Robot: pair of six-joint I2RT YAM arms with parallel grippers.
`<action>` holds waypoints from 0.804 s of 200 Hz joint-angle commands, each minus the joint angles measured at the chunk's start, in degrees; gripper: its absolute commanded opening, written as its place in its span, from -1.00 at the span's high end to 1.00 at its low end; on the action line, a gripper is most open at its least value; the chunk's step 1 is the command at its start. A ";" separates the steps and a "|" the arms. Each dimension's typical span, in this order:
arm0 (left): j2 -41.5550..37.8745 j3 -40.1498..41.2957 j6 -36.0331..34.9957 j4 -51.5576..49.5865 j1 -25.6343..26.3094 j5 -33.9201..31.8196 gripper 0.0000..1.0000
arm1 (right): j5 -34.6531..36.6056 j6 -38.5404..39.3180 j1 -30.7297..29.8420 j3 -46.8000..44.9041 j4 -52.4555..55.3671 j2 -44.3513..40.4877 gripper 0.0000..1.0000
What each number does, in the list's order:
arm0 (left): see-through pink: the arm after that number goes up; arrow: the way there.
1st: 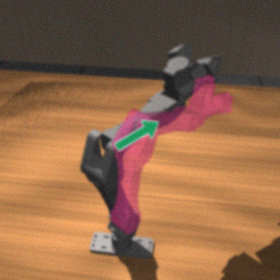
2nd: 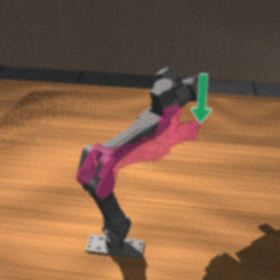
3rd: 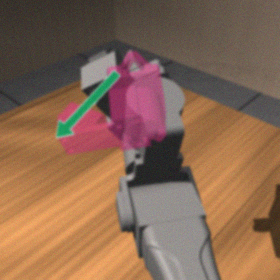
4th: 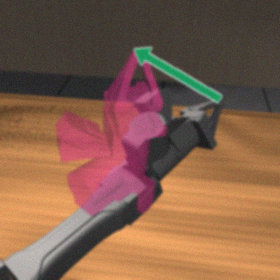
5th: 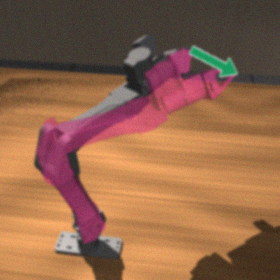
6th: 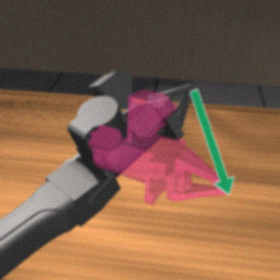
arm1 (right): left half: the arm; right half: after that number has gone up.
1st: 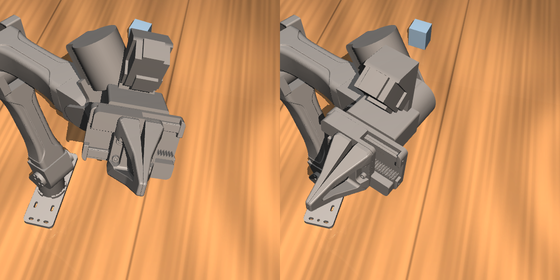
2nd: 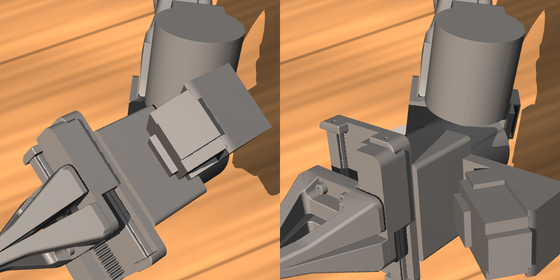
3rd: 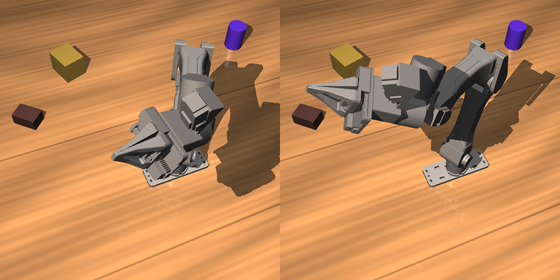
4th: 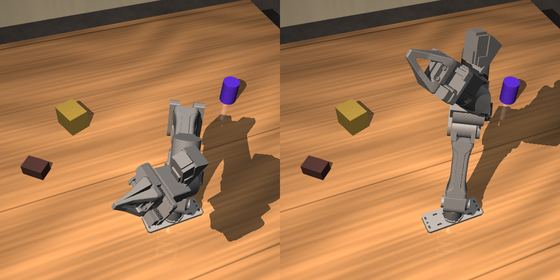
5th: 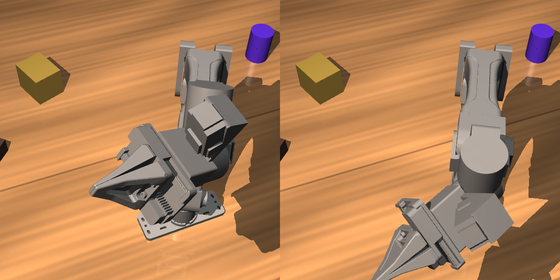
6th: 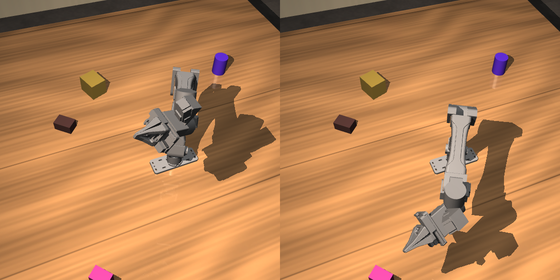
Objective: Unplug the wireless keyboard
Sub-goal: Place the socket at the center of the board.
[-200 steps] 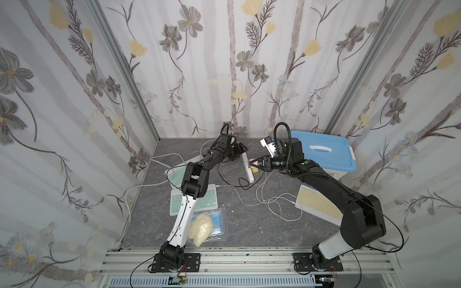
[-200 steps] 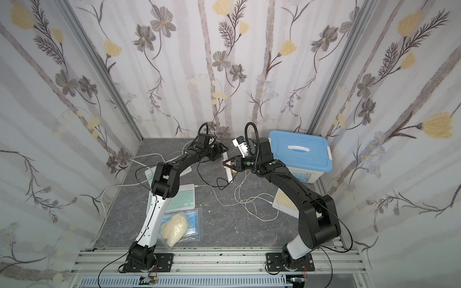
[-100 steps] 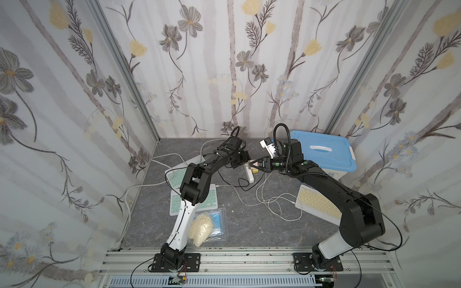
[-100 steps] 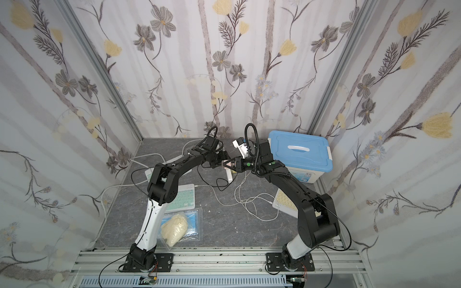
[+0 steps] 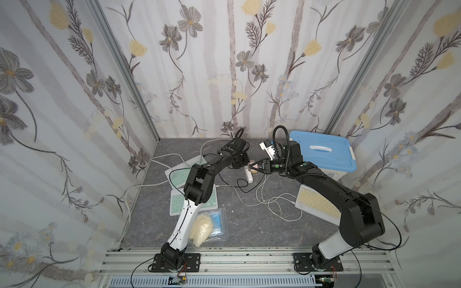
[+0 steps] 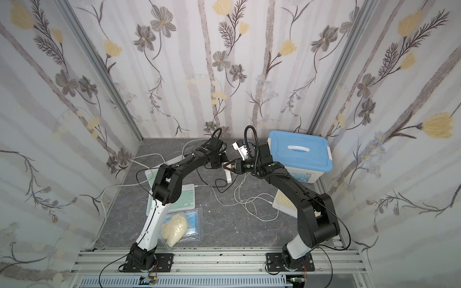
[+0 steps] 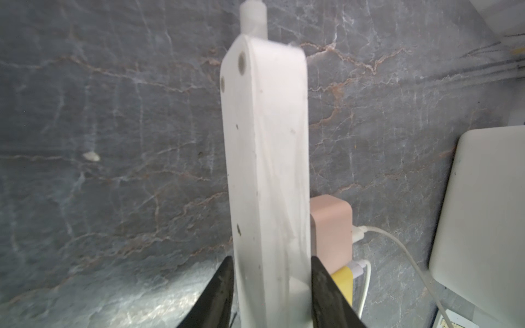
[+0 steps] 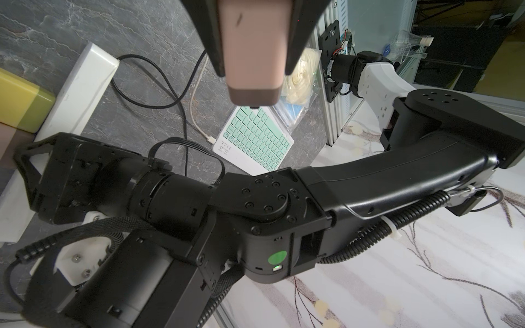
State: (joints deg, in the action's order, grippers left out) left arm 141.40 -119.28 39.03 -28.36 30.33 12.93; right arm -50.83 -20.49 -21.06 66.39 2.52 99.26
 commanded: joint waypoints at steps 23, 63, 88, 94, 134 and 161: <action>2.50 -4.11 2.30 -2.67 -0.79 -2.19 0.30 | -0.82 0.39 -0.17 -0.30 -2.98 0.12 1.00; 4.97 -8.19 4.00 -2.84 -1.58 -1.08 0.33 | -0.63 0.38 -0.37 -0.56 -3.00 0.14 1.00; 6.53 -10.60 4.12 -3.97 -1.76 -0.80 0.19 | 0.19 0.55 -0.44 -0.56 -2.62 0.23 1.00; 6.58 -10.79 4.13 -4.03 -1.84 -0.70 0.13 | 0.41 0.63 -0.38 -0.59 -2.54 0.23 1.00; 5.69 -11.50 3.52 -4.51 -1.85 -0.36 -0.25 | 2.06 0.88 -0.42 -1.33 -1.95 0.35 1.00; 3.29 -11.00 2.28 -5.19 -1.78 -0.10 -0.38 | 2.96 1.09 -0.39 -2.63 -1.65 -0.11 1.00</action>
State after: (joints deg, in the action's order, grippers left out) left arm 147.24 -130.19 42.41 -32.14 28.45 12.88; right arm -49.08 -20.47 -21.41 64.53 2.59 99.35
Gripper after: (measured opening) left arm 0.672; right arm 0.253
